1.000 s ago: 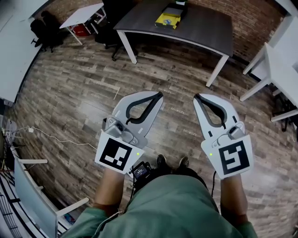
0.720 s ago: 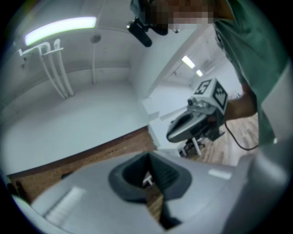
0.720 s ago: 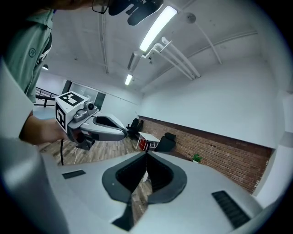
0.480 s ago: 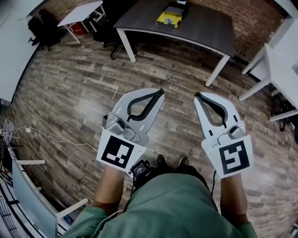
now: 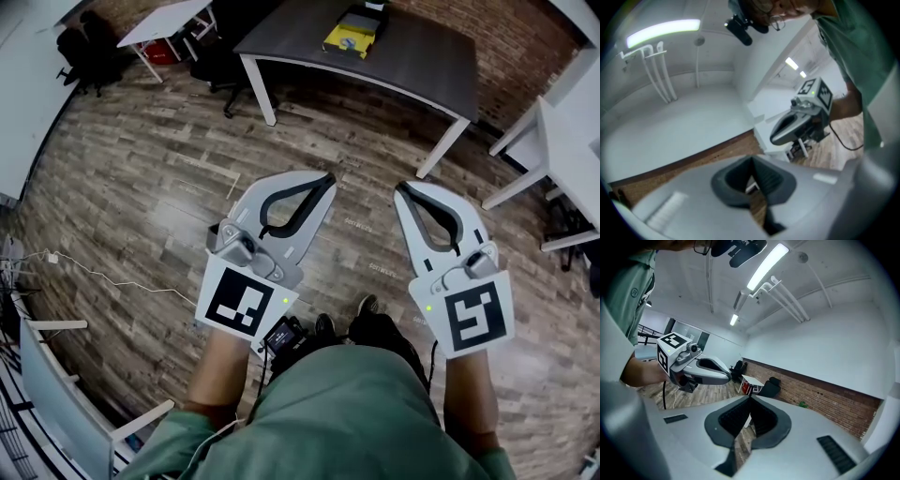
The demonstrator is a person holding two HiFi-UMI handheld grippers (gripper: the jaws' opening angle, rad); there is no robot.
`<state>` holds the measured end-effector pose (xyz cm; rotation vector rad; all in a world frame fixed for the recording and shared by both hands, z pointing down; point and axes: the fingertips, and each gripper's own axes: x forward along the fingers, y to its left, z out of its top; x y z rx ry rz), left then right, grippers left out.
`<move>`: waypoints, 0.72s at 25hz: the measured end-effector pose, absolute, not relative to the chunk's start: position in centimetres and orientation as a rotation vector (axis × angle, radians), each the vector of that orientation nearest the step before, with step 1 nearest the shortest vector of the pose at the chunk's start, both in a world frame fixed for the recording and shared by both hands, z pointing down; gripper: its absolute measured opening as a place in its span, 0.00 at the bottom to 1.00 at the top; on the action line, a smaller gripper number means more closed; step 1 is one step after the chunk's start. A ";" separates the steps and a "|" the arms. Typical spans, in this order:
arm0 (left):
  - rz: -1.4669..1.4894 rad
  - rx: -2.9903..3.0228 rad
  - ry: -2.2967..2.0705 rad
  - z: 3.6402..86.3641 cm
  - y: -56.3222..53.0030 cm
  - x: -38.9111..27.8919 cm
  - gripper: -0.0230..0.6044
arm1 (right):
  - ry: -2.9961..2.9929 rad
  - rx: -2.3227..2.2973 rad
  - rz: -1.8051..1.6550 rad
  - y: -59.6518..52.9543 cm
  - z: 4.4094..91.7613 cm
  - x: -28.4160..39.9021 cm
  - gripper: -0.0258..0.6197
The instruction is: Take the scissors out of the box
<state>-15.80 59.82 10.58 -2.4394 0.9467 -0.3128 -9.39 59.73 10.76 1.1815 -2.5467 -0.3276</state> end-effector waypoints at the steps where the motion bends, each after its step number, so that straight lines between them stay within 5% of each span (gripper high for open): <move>1: -0.317 -2.440 0.948 10.7 59.4 -15.8 0.04 | -2.548 1.181 -0.320 59.2 10.8 -9.4 0.05; 18: -0.458 -2.445 1.015 12.0 45.1 -11.3 0.04 | -2.652 1.075 -0.248 43.9 12.0 -5.4 0.05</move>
